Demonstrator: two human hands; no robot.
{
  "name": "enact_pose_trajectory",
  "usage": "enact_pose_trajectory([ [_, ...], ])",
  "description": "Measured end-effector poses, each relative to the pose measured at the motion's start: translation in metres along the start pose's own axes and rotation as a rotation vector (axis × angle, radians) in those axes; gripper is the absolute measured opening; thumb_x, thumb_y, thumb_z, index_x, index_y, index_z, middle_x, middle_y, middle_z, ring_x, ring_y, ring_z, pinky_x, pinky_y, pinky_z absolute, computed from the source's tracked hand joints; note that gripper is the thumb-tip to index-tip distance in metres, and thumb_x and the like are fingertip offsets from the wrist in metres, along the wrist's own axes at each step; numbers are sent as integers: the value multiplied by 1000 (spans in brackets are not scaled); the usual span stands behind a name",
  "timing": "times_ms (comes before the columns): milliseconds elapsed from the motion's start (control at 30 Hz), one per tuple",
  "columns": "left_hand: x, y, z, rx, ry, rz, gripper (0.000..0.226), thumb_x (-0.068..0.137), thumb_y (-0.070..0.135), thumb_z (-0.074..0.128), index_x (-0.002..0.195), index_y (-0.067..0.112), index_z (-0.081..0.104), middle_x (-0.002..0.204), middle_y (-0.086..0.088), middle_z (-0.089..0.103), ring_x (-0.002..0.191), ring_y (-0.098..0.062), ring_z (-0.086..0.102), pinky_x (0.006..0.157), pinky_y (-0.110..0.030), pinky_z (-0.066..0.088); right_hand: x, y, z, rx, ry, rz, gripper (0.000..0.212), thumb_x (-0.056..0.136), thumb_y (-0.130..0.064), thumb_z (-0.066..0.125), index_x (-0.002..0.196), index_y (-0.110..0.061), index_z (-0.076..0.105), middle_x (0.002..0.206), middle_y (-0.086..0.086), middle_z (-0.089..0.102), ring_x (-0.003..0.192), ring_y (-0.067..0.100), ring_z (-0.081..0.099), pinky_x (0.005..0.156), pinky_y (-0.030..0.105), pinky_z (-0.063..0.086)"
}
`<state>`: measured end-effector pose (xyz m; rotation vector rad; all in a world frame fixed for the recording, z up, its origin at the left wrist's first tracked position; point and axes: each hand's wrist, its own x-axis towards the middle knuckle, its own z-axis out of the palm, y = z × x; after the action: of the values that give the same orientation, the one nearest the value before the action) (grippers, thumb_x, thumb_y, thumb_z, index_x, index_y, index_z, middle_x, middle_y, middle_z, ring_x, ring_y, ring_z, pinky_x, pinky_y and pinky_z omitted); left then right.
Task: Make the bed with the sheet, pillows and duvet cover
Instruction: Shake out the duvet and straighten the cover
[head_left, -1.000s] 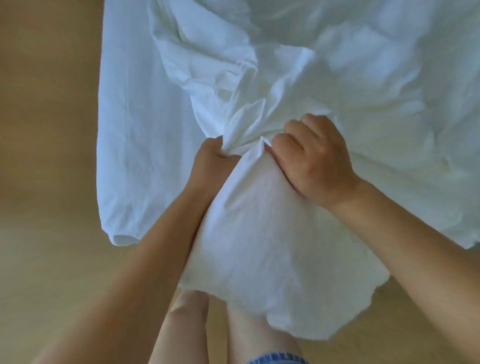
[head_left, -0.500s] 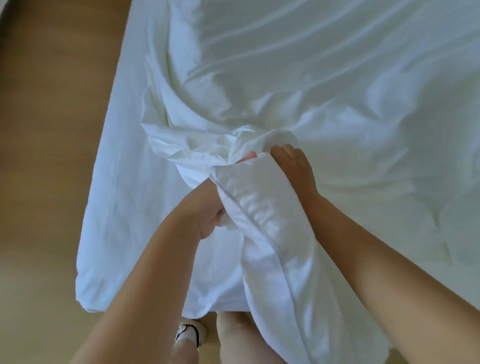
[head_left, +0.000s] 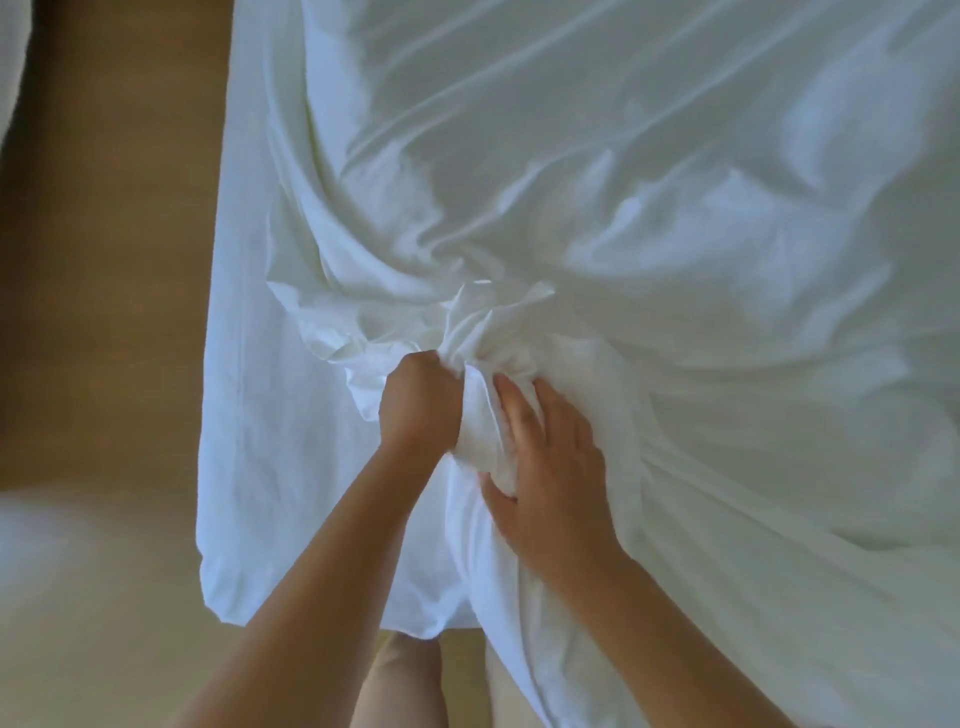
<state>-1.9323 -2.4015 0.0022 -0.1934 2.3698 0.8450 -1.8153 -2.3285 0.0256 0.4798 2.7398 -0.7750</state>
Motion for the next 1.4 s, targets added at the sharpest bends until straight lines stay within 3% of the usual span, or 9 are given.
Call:
enact_pose_trajectory([
  [67,-2,-18,-10,-85,-123,-11,20,80,15,61,64,4,56,58,-3,54,57,-20,50,52,-26,38,10,2,3,-61,262,-55,49,74,-4,60,122,-15,62,108,16,62,91,36,59,74,44,54],
  [167,-14,-42,-30,-293,-264,-103,24,68,27,80,75,8,68,58,3,65,53,-10,62,48,-20,44,21,11,0,-192,484,-199,36,74,-4,42,88,-14,73,77,10,62,64,28,57,53,30,48],
  [367,-31,-50,-41,-511,-358,-209,26,70,24,74,86,5,70,69,-9,64,59,-19,61,49,-24,45,14,0,17,-498,531,-321,33,72,-6,55,94,-23,73,76,4,61,62,24,55,56,29,44],
  [633,-44,-62,-31,-613,-252,-126,8,78,20,71,83,16,66,73,-1,68,64,-16,64,53,-24,50,6,-24,59,-680,428,-153,17,60,-15,66,73,-27,66,75,-7,59,73,16,54,65,29,38],
  [867,-50,-83,-31,-621,-390,-70,12,91,26,57,101,24,64,99,0,71,96,-17,66,83,-30,53,-18,-59,74,123,149,227,40,74,-4,54,112,-13,63,100,4,59,99,25,53,91,37,39],
  [1033,-58,-104,-41,-604,-644,-61,34,91,54,45,106,32,66,104,10,71,100,-3,64,87,-31,47,-15,-71,67,1087,-23,612,28,67,-37,54,88,-22,63,82,-4,69,82,14,66,67,27,48],
  [1167,-60,-116,-44,-573,-745,-77,56,79,71,38,107,33,69,110,15,69,105,3,59,93,-32,43,-11,-68,77,1124,29,736,30,79,-35,68,103,-18,64,83,-5,73,77,8,69,66,27,52],
  [1267,-57,-131,-49,-717,-637,-134,41,94,46,43,90,25,77,98,10,72,101,-9,60,86,-34,47,-15,-67,84,1230,90,870,31,88,-37,61,111,-15,62,94,0,71,84,14,68,67,28,52],
  [1400,-56,-141,-44,-656,-487,-80,28,93,17,53,116,33,59,94,15,65,80,-3,62,74,-20,50,-29,-62,90,1325,69,888,24,91,-37,58,101,-17,66,88,-2,74,82,13,70,72,27,53],
])
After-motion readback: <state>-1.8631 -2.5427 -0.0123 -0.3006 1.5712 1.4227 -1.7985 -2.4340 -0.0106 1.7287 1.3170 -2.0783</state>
